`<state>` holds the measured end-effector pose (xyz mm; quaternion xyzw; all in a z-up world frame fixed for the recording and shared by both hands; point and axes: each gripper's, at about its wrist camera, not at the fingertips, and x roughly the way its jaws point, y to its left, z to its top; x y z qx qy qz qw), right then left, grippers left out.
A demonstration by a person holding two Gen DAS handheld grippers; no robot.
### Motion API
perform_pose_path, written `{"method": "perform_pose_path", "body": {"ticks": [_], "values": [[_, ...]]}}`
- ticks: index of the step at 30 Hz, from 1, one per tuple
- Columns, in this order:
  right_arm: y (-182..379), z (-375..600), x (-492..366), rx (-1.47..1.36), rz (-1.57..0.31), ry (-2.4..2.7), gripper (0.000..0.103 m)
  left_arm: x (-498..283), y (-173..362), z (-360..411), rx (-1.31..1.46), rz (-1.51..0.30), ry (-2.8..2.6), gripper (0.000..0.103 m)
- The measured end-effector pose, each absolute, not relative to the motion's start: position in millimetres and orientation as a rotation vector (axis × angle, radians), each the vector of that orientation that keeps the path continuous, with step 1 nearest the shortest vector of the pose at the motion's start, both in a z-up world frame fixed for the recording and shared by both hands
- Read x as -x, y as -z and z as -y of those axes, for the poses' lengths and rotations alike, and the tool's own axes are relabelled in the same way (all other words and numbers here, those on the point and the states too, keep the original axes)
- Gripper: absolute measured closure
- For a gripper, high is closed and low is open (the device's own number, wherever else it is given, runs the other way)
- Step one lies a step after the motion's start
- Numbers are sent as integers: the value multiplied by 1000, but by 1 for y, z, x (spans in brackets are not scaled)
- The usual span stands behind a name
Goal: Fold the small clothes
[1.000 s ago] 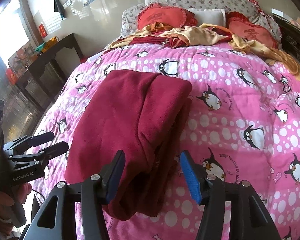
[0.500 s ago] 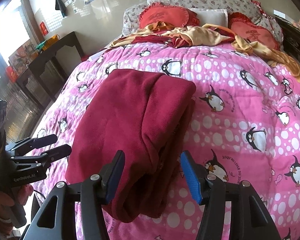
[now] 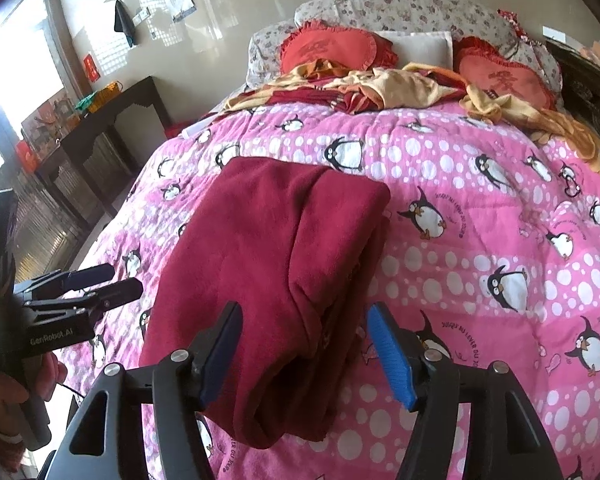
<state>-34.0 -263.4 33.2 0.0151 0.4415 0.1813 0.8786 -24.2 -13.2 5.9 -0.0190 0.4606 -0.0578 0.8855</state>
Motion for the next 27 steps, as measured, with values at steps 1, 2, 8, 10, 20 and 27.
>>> {"method": "perform_pose_path", "body": {"ticks": [1,2,8,10,20,27], "values": [[-36,264,35,-35,-911,-379,40,24,-8,14,36,-949,119,34],[-38,264,35,-39,-905,-379,39,24,-10,14,34,-942,118,34],[-48,266,41,-67,-850,-365,34,22,-19,17,29,-914,114,34],[-49,265,41,-66,-840,-361,33,22,-21,18,26,-907,112,34],[-54,246,48,-5,-802,-279,22,17,-21,26,26,-885,110,34],[-56,239,45,-1,-797,-283,22,15,-21,29,24,-875,104,34]]}}
